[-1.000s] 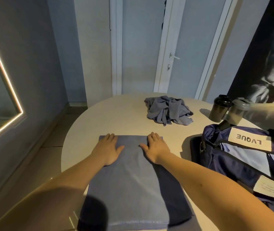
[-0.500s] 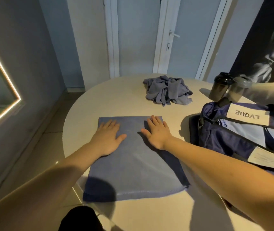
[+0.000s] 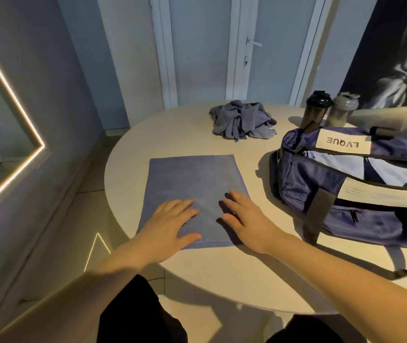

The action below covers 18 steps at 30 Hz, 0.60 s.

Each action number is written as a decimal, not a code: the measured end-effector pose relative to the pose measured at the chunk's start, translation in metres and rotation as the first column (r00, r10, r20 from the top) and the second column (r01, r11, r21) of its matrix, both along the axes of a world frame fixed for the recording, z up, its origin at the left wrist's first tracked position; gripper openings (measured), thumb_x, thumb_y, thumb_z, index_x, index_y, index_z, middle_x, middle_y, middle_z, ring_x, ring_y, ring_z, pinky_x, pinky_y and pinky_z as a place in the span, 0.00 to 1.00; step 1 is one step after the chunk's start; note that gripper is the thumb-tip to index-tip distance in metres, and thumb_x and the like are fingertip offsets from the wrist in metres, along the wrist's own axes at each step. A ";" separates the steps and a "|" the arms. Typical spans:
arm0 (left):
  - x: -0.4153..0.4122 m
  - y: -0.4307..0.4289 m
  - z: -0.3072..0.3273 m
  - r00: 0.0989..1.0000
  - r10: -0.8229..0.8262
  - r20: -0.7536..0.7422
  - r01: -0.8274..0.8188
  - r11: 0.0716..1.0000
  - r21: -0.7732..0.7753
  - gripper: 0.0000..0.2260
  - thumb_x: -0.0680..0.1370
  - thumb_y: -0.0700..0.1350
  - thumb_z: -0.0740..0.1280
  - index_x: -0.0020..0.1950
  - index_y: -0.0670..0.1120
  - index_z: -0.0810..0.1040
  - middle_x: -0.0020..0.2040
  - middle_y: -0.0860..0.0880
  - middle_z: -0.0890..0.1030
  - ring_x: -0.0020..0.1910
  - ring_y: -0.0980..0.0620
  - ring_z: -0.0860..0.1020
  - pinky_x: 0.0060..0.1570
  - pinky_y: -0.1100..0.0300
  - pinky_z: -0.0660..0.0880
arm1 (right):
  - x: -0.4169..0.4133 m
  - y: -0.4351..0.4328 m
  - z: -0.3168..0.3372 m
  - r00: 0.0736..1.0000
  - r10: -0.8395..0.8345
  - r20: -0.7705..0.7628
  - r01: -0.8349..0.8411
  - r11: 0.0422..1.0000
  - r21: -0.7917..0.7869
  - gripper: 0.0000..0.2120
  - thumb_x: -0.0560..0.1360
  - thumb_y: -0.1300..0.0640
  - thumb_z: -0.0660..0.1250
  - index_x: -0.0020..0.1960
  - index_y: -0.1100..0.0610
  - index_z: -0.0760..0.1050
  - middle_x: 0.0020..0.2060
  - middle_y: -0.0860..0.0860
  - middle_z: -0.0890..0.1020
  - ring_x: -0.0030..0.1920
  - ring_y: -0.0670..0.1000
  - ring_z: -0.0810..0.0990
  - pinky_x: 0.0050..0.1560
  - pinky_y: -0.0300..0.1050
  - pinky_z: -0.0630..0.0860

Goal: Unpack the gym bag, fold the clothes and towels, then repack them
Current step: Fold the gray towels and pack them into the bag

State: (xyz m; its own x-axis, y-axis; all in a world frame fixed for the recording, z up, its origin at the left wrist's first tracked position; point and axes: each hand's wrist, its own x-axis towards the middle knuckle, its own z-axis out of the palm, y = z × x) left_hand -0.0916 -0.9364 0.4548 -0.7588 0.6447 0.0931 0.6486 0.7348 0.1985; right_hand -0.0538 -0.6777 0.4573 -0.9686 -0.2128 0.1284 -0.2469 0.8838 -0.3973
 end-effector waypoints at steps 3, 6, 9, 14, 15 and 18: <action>0.006 0.005 0.012 0.990 -0.126 -0.056 0.126 0.992 0.008 0.19 0.79 0.62 0.65 0.66 0.54 0.77 0.66 0.60 0.74 0.65 0.58 0.68 0.64 0.60 0.69 | 0.011 0.014 0.009 0.993 -0.084 -0.085 0.073 0.989 -0.131 0.13 0.81 0.54 0.65 0.64 0.55 0.79 0.63 0.51 0.80 0.64 0.54 0.74 0.63 0.43 0.68; 0.010 0.013 0.012 0.963 -0.203 -0.176 0.191 0.978 -0.083 0.12 0.81 0.59 0.61 0.53 0.54 0.80 0.52 0.60 0.76 0.53 0.57 0.72 0.44 0.63 0.67 | 0.027 0.026 0.003 0.988 -0.082 -0.129 0.063 0.988 -0.144 0.07 0.77 0.57 0.70 0.53 0.52 0.83 0.53 0.46 0.81 0.57 0.47 0.74 0.57 0.40 0.71; 0.012 0.017 0.008 0.943 -0.222 -0.246 0.200 0.973 -0.111 0.13 0.82 0.56 0.58 0.48 0.53 0.80 0.47 0.59 0.76 0.48 0.56 0.72 0.39 0.63 0.66 | 0.037 0.032 -0.007 0.994 -0.039 -0.099 0.023 0.988 -0.154 0.06 0.77 0.53 0.71 0.53 0.50 0.84 0.51 0.43 0.80 0.55 0.44 0.72 0.56 0.36 0.70; 0.020 0.023 0.010 0.942 -0.150 -0.300 0.162 0.987 0.017 0.07 0.80 0.47 0.64 0.43 0.49 0.78 0.41 0.56 0.76 0.40 0.55 0.71 0.36 0.62 0.65 | 0.042 0.032 -0.015 0.994 -0.051 -0.092 0.027 0.970 -0.243 0.08 0.79 0.50 0.69 0.56 0.48 0.84 0.52 0.41 0.78 0.56 0.42 0.71 0.58 0.35 0.69; 0.023 0.024 0.009 0.933 -0.149 -0.326 0.174 0.983 0.049 0.07 0.78 0.45 0.65 0.41 0.48 0.77 0.40 0.55 0.76 0.39 0.54 0.70 0.36 0.63 0.63 | 0.042 0.033 -0.016 0.994 -0.054 -0.090 0.029 0.965 -0.261 0.08 0.79 0.50 0.69 0.56 0.48 0.84 0.52 0.41 0.78 0.56 0.42 0.71 0.59 0.35 0.69; 0.029 0.022 -0.001 0.930 -0.180 -0.320 0.204 0.978 0.044 0.06 0.77 0.45 0.65 0.41 0.47 0.77 0.41 0.54 0.77 0.40 0.54 0.71 0.37 0.64 0.65 | 0.041 0.036 -0.021 0.994 -0.057 -0.095 0.027 0.958 -0.286 0.08 0.78 0.50 0.70 0.55 0.48 0.84 0.52 0.41 0.78 0.57 0.42 0.71 0.59 0.34 0.68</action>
